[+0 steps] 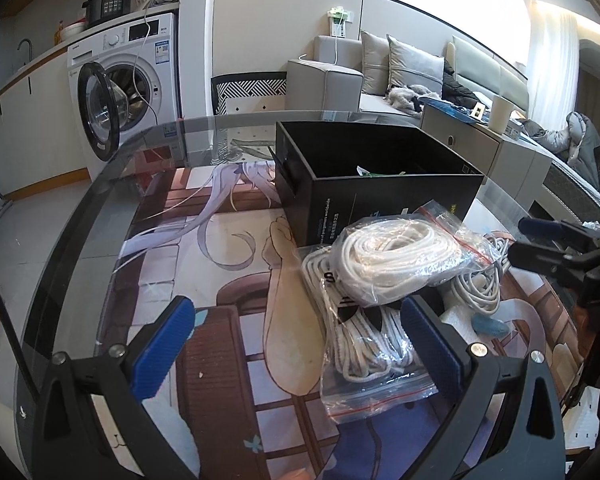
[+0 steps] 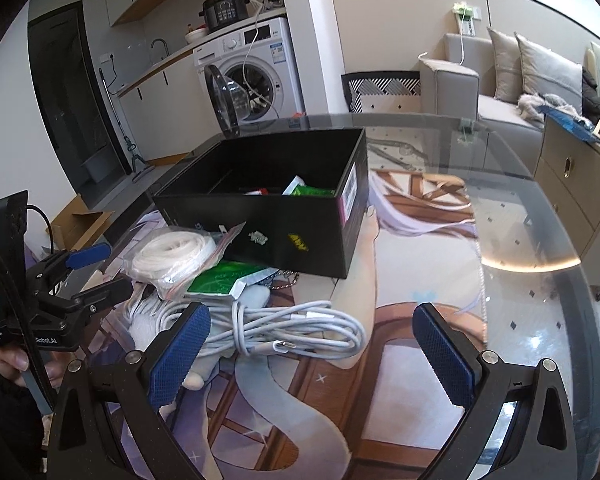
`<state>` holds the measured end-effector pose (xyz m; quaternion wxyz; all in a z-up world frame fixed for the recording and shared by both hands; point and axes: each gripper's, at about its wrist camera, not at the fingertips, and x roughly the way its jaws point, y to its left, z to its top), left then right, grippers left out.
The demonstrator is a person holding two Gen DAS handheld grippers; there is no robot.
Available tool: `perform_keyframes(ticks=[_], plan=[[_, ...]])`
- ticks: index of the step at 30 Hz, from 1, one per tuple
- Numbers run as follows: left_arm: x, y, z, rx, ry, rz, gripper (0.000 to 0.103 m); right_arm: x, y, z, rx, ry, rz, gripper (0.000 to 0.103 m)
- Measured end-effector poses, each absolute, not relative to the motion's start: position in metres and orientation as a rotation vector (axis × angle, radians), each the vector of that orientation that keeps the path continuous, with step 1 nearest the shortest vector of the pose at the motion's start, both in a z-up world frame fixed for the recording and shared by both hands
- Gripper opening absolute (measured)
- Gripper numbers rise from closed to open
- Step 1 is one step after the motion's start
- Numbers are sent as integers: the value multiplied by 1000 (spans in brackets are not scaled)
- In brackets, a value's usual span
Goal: Organize soft objects
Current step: 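Move the left tool to the zip bag of white cables while the right tool reaches the coiled white cable, then close the right tool on the coiled white cable while the left tool grips the zip bag of cables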
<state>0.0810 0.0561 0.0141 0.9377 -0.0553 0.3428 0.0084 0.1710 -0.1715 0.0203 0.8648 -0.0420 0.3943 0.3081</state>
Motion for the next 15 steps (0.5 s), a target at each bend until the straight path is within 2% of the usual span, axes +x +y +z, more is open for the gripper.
perform_keyframes(ticks=[15], plan=[[82, 53, 16, -106, 698, 9, 103, 190, -170, -5, 29, 958, 675, 102]])
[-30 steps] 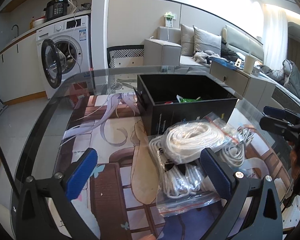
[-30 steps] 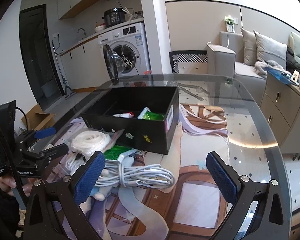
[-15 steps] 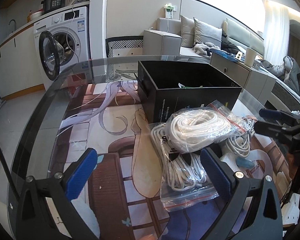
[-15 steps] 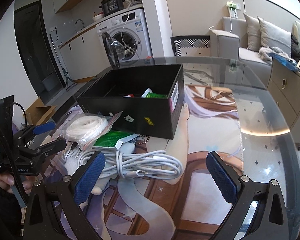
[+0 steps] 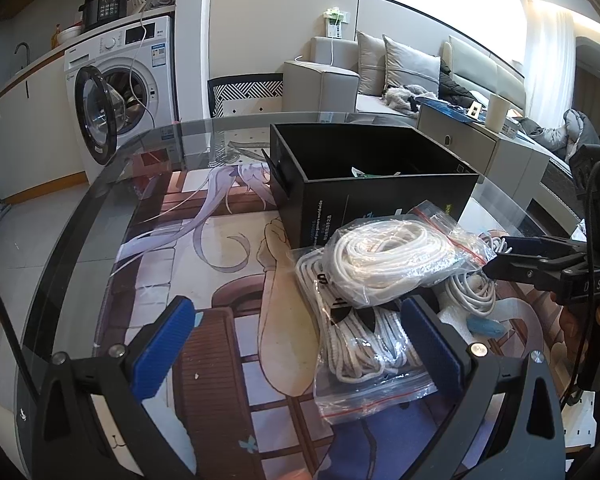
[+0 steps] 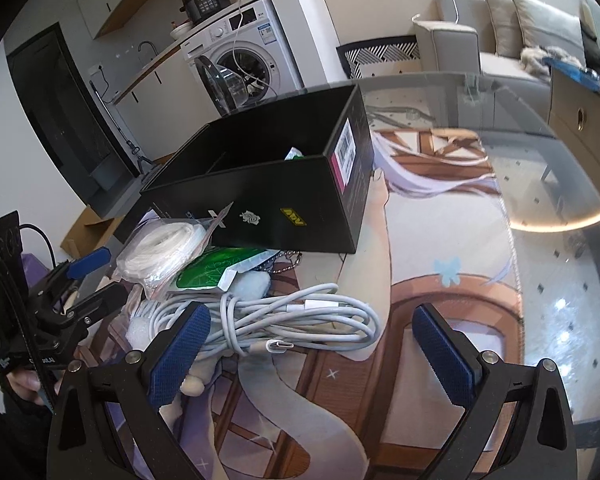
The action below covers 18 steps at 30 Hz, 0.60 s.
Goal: Organize soft objects
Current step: 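Close the right tool on the coiled white cable while the left tool grips the zip bag of cables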
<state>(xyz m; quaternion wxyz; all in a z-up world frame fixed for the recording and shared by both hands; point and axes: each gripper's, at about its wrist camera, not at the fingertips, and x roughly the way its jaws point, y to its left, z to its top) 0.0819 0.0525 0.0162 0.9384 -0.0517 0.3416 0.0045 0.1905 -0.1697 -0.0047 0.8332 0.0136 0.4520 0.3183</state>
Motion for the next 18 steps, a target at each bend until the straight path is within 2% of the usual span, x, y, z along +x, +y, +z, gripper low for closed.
perform_keyframes(ticks=[8, 10, 11, 18], plan=[[81, 49, 18, -98, 695, 4, 103, 189, -163, -6, 25, 957, 704, 102], [80, 48, 18, -97, 694, 4, 103, 189, -163, -6, 32, 958, 712, 96], [80, 48, 19, -96, 693, 3, 103, 189, -164, -5, 39, 961, 723, 89], [80, 48, 20, -96, 690, 2, 103, 187, -170, -5, 47, 960, 737, 76]])
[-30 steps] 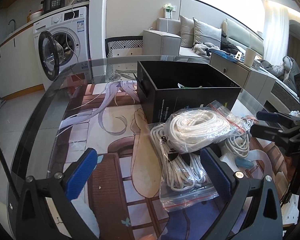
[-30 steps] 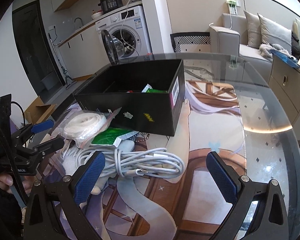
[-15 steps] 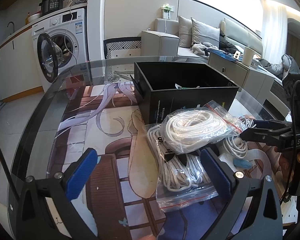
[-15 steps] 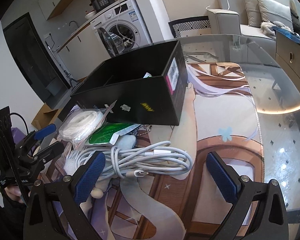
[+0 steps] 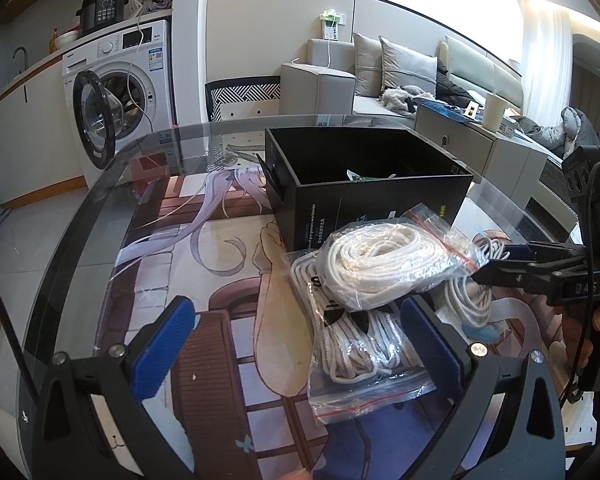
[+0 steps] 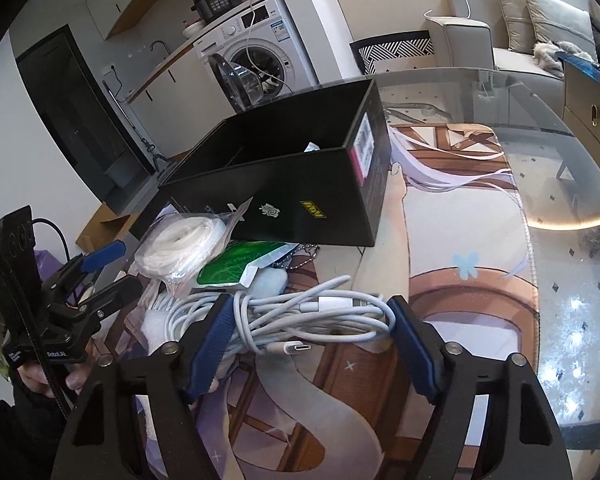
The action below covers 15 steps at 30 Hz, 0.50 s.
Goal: Organize soft objects
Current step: 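Close the right tool on the coiled white cable while the left tool grips the zip bag of cables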
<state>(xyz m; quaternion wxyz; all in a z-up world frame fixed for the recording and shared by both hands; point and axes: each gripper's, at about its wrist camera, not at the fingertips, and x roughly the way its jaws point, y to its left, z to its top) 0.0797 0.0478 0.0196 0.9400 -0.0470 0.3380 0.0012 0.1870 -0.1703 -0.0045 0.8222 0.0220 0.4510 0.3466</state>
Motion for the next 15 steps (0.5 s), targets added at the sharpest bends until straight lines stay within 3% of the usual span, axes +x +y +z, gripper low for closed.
perform_keyframes(ticks=[15], plan=[[76, 49, 27, -97, 678, -2, 103, 180, -193, 13, 19, 893, 717, 74]])
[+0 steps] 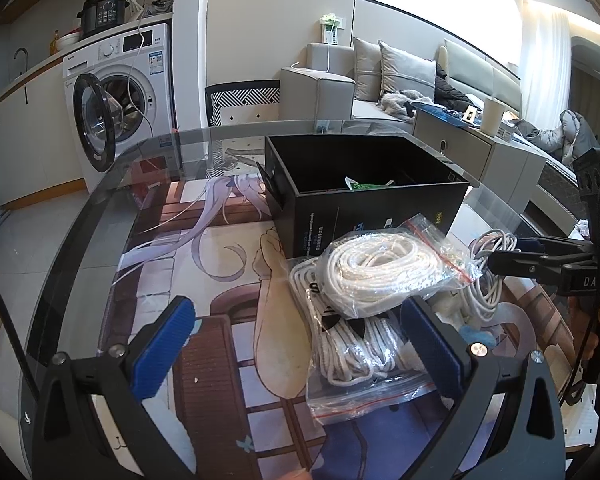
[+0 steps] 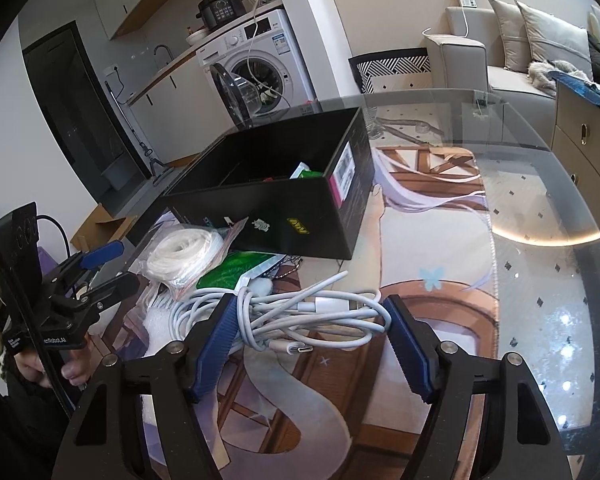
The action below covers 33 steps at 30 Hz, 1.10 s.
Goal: Organize soft objects
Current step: 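Close the right tool on the coiled white cable while the left tool grips the zip bag of cables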
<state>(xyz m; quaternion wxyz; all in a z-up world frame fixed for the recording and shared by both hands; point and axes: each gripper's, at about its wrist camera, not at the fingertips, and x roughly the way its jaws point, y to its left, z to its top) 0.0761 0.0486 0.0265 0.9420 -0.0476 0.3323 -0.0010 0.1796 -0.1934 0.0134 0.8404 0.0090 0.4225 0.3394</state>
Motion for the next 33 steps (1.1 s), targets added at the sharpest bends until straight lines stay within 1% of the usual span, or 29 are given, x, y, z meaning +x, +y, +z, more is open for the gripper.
perform_keyframes(ticks=[10, 20, 25, 33], plan=[[80, 39, 29, -98, 679, -33, 103, 177, -213, 25, 37, 863, 708, 74], [101, 20, 32, -106, 695, -68, 103, 179, -227, 31, 71, 847, 693, 74], [116, 6, 32, -107, 733, -99, 103, 181, -233, 31, 83, 847, 687, 74], [135, -5, 18, -97, 824, -109, 103, 186, -243, 26, 106, 865, 667, 74]])
